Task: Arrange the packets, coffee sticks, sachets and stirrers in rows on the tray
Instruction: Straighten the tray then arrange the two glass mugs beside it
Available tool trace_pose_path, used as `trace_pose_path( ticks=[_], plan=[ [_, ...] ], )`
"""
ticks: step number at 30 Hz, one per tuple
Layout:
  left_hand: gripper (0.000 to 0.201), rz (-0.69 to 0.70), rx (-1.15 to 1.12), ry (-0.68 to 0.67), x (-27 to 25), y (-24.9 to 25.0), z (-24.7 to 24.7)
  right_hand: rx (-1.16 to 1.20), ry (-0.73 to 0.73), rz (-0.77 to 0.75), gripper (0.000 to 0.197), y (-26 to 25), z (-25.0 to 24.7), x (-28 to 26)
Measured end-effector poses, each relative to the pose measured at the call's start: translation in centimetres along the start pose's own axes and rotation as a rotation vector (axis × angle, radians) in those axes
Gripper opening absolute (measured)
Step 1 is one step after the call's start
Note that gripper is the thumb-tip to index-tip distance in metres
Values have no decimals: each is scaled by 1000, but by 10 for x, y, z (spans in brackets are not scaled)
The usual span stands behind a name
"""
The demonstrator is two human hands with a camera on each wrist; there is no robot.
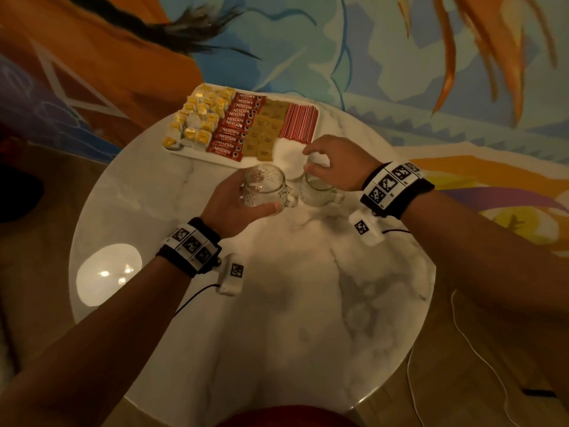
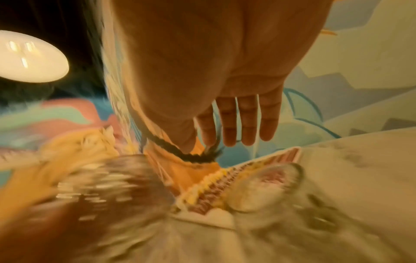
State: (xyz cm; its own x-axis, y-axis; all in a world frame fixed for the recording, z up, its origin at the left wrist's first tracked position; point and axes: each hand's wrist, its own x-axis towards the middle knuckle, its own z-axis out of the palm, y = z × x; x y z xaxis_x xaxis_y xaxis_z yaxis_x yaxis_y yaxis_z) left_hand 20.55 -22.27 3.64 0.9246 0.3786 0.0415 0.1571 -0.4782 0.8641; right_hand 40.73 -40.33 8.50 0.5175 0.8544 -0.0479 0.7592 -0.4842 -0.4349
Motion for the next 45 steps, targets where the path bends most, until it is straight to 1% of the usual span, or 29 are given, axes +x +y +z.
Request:
trace_pose_path(
  ticks=[1,4,8,9,12,13,16,17,18,20,26,31,40,43,45],
  plan=[
    [74,13,-16,-4,10,2,0,60,47,-21,38,-5,-3,-1],
    [74,56,-63,-25,48,4,1,207,71,-50,22,-22,-12,-5],
    [76,113,-60,-43,105,12,0,200,147,-40,16,-20,-21,3],
    [76,136,-68,-64,118,17,0,165,175,-23,15,-16,-23,8],
    [62,184,-45,-172,157,26,5,93,249,77,17,1,-31,22],
    [62,187,-5,-193,169,28,9,86,271,113,18,8,-33,26],
    [78,129,149,-193,196,23,21,77,299,197,19,33,-35,34],
    [80,136,209,-210,202,20,27,78,291,231,19,41,-33,35],
    [76,152,252,-237,207,20,32,81,277,268,19,48,-31,35],
    [68,159,292,-288,211,23,44,80,251,318,19,63,-24,32],
    [81,130,402,-402,211,17,73,83,173,406,19,90,-1,21],
    [81,130,424,-444,212,13,77,112,175,445,20,94,12,16],
    [85,117,396,-473,211,14,71,126,203,437,24,95,18,14],
    [87,114,357,-457,212,14,66,130,270,427,21,98,15,12],
    [81,111,327,-439,212,13,65,142,320,416,18,98,16,11]
  ],
)
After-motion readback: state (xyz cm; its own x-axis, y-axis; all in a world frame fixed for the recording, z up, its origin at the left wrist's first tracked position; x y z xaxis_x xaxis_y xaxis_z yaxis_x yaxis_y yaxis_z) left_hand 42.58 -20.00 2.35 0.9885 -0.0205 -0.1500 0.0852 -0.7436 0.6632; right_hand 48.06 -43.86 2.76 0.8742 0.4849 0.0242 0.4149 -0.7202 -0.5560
